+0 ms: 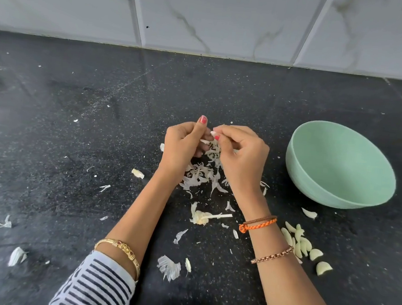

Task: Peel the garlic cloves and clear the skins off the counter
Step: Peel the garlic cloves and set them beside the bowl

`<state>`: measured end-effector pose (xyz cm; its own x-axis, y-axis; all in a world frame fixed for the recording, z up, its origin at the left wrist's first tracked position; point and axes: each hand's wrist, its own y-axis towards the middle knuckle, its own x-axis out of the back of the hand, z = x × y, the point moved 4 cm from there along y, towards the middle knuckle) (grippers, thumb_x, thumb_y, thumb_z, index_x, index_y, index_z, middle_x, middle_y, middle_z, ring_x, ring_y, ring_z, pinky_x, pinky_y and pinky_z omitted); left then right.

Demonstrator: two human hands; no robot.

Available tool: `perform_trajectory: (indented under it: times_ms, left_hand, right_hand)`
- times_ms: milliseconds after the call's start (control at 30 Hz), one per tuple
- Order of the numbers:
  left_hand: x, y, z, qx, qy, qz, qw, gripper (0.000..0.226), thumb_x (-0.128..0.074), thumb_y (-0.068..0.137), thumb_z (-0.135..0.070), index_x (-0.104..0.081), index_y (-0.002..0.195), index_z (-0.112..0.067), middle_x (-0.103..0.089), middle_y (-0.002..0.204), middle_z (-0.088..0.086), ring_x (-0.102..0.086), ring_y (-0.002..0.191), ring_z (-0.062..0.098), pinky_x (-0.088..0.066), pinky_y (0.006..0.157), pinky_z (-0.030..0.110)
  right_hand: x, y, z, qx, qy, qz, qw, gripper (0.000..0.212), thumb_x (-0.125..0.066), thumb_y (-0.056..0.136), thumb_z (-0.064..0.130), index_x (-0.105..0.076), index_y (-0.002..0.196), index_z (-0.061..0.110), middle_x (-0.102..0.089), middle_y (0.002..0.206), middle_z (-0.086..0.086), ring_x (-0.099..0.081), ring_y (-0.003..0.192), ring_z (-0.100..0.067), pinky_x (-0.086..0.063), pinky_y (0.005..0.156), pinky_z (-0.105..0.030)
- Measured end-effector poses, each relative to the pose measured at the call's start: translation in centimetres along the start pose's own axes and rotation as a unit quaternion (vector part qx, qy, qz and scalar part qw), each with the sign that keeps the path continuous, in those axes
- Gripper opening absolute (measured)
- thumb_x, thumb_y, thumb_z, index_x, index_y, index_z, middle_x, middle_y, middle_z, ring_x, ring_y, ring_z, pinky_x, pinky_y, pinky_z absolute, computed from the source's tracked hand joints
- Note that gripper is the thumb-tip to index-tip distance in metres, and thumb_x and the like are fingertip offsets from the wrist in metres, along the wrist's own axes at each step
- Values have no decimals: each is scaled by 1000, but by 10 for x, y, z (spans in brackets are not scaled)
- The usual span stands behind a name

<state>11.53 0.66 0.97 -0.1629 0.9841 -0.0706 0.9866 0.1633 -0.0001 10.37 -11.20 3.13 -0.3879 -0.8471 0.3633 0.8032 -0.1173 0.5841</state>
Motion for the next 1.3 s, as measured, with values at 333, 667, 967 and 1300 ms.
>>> perform_trajectory:
  times_ms: [333, 667, 967, 1300]
  left_hand:
    - [2, 1, -2, 75, -141, 43, 986, 16, -59, 85, 0, -62, 71, -7, -63, 55, -6, -57, 50, 1, -47, 51, 10]
    - [-3, -3, -5, 3, -55, 74, 996, 10, -60, 85, 0, -67, 83, -7, -66, 60, -8, -57, 54, 1, -48, 56, 12]
    - [-2, -2, -6, -23, -53, 57, 997, 14, -59, 86, 2, -68, 77, -6, -66, 59, -5, -57, 55, 2, -48, 56, 13]
    - [0, 0, -4, -24, -63, 28, 997, 20, -59, 87, -4, -63, 68, -6, -61, 53, -8, -50, 50, 2, -40, 49, 13]
  right_hand:
    - [3, 2, -5, -62, 29, 29, 997, 12, -68, 78, -4, -73, 86, 4, -64, 75, 10, -63, 69, 2, -50, 64, -8]
    - [6, 2, -11, -144, 104, 28, 984, 8, -70, 80, 2, -72, 87, 3, -71, 77, -5, -67, 65, -6, -54, 62, -19]
    - [3, 1, -6, -137, 97, 43, 985, 18, -60, 81, -6, -73, 89, 3, -69, 76, 3, -62, 65, 2, -48, 63, -10]
    - [1, 1, -1, -227, 234, 87, 942, 17, -59, 84, -5, -70, 86, 7, -68, 77, 0, -63, 68, -3, -50, 64, -15]
